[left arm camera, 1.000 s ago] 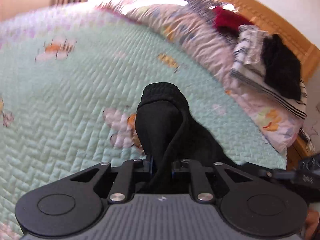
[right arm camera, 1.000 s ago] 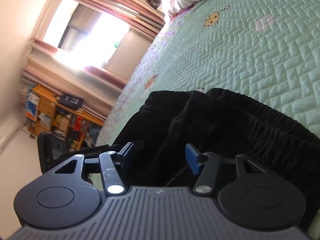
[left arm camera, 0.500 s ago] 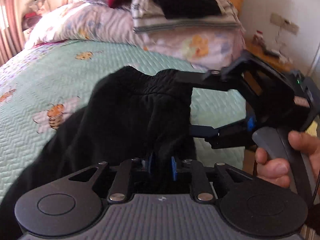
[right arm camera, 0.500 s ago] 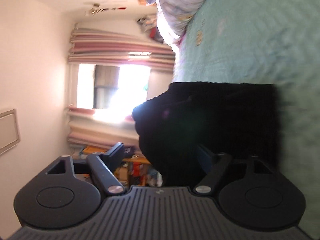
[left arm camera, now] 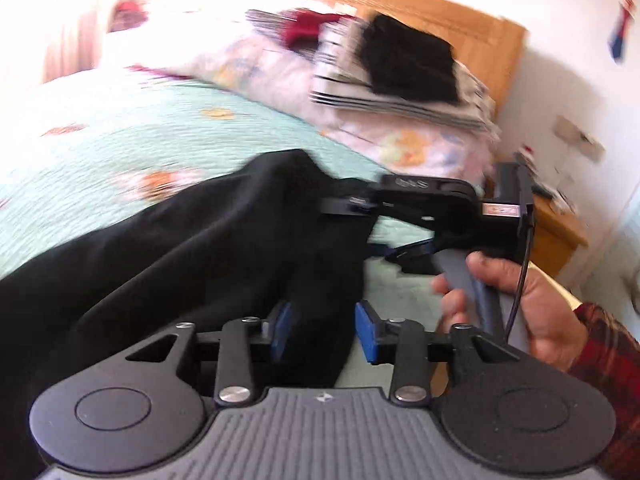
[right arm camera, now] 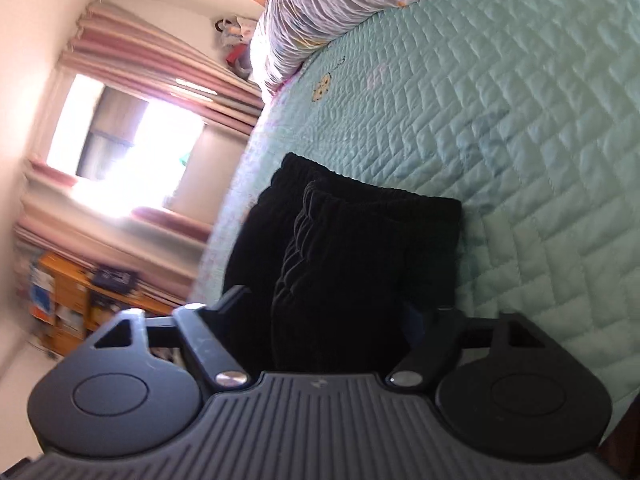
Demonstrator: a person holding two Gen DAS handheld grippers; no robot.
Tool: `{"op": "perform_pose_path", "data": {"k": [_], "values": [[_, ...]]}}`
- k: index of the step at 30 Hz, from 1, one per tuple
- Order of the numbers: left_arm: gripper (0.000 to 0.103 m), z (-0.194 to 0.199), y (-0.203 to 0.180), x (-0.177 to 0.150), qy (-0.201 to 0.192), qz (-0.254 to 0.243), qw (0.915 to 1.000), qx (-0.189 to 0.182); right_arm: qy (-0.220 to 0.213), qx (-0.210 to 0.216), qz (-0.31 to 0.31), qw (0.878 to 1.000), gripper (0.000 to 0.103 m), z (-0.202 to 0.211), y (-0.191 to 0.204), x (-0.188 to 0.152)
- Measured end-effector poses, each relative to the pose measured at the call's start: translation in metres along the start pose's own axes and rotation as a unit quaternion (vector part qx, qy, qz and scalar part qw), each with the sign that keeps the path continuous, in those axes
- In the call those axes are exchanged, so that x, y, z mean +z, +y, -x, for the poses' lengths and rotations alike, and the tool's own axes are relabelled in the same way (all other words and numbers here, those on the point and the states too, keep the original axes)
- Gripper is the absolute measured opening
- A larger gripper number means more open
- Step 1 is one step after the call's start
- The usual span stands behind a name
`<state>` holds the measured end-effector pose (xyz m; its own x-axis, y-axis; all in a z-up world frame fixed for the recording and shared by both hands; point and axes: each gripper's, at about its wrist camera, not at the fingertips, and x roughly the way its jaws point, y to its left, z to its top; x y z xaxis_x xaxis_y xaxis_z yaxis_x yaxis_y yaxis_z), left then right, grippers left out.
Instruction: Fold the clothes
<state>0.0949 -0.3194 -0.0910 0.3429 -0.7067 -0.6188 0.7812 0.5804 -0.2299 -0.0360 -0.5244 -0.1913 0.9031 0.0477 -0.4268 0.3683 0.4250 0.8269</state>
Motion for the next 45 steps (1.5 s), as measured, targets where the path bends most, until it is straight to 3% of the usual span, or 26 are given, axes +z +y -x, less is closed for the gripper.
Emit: {"op": "perform_pose_path", "data": {"k": [3, 6, 9, 10, 12, 16, 19, 24, 29, 31, 33, 34, 38, 43, 45], "values": [[0.052, 0.042, 0.031, -0.022, -0.016, 0.052, 0.9980, 0.033, -0.004, -0.023, 0.036, 0.999, 0.043, 0.002, 0.011, 0.003], [0.059, 0.081, 0.062, -0.039, -0.032, 0.102, 0.9928, 0.054, -0.003, 0.010, 0.031, 0.999, 0.032, 0.007, 0.023, 0.017], [0.065, 0.112, 0.088, -0.049, -0.056, 0.146, 0.9856, 0.064, 0.015, 0.105, -0.066, 0.992, 0.029, 0.017, 0.019, 0.044], [0.066, 0.121, 0.095, -0.052, -0.066, 0.159, 0.9830, 0.063, 0.014, 0.120, -0.079, 0.990, 0.029, 0.020, 0.017, 0.051], [0.071, 0.130, 0.103, -0.056, -0.077, 0.174, 0.9797, 0.062, 0.025, 0.111, -0.085, 0.990, 0.029, 0.016, 0.003, 0.061], [0.073, 0.114, 0.109, -0.063, -0.046, 0.170, 0.9817, 0.073, 0.067, 0.038, -0.110, 0.991, 0.027, -0.014, -0.054, 0.055], [0.073, 0.095, 0.105, -0.066, -0.019, 0.149, 0.9860, 0.073, 0.063, 0.071, -0.131, 0.987, 0.027, -0.019, -0.072, 0.048], [0.073, 0.067, 0.101, -0.077, 0.013, 0.114, 0.9901, 0.081, 0.054, 0.058, -0.092, 0.993, 0.027, -0.012, -0.053, 0.047], [0.074, 0.061, 0.116, -0.093, 0.034, 0.130, 0.9869, 0.089, 0.046, 0.117, -0.126, 0.984, 0.027, 0.008, -0.030, 0.041], [0.074, 0.061, 0.122, -0.097, 0.039, 0.137, 0.9849, 0.098, 0.046, 0.088, -0.115, 0.988, 0.027, 0.004, -0.035, 0.040], [0.075, 0.062, 0.127, -0.100, 0.043, 0.145, 0.9830, 0.104, 0.052, 0.031, -0.101, 0.993, 0.023, -0.007, -0.048, 0.034], [0.075, 0.062, 0.130, -0.101, 0.044, 0.149, 0.9821, 0.107, 0.046, 0.033, -0.101, 0.993, 0.016, -0.009, -0.051, 0.029], [0.076, 0.061, 0.138, -0.102, 0.049, 0.157, 0.9808, 0.105, 0.000, 0.038, -0.039, 0.998, 0.016, -0.004, -0.031, 0.014], [0.076, 0.058, 0.143, -0.097, 0.061, 0.155, 0.9801, 0.109, -0.035, 0.040, -0.027, 0.998, 0.014, -0.007, -0.015, -0.003], [0.076, 0.059, 0.144, -0.095, 0.068, 0.153, 0.9793, 0.114, -0.046, 0.079, -0.041, 0.995, 0.013, 0.000, -0.009, -0.008]]}}
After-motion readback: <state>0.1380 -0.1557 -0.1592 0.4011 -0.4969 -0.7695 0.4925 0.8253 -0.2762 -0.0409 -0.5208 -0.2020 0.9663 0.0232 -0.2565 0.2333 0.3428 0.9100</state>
